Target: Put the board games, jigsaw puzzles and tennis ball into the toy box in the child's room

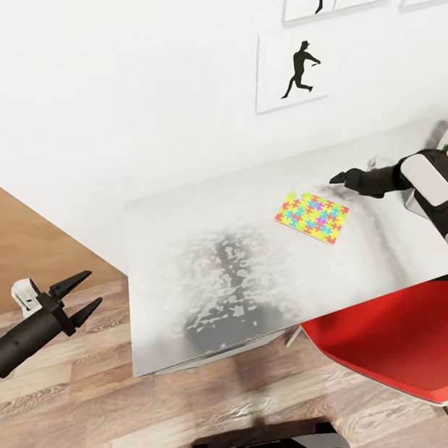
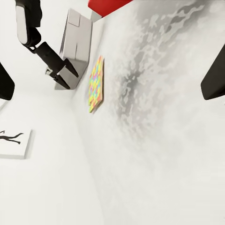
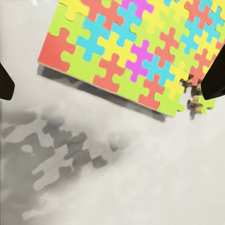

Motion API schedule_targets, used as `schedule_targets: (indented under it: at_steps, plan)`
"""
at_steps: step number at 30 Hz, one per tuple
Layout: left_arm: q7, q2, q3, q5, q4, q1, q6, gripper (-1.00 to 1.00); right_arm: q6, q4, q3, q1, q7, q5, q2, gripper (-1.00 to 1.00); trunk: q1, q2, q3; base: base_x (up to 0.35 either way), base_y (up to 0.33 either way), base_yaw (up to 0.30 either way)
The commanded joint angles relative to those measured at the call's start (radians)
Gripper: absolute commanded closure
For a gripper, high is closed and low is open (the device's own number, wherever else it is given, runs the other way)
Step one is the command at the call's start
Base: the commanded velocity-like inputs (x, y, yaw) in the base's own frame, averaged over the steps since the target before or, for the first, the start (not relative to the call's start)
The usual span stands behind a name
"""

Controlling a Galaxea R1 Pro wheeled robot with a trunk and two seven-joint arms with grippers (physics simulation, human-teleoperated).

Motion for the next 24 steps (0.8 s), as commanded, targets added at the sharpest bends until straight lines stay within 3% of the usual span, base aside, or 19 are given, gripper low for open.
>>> schedule_targets:
  at_steps: [1,24]
  plan:
    - [0.010,0.000,0.001,0.010,-0.001,0.000,0.003,-1.00,-0.005,0.005,0.005,-0.001,-0.008,-0.010,-0.001,-1.00,0.001,-0.002,-0.001,0.000,0.000,0.000]
    - [0.010,0.002,0.002,0.010,-0.001,0.001,0.003,-1.00,-0.045,0.076,0.007,0.015,-0.002,-0.011,0.003,-1.00,0.001,-0.002,-0.001,0.000,0.000,0.000]
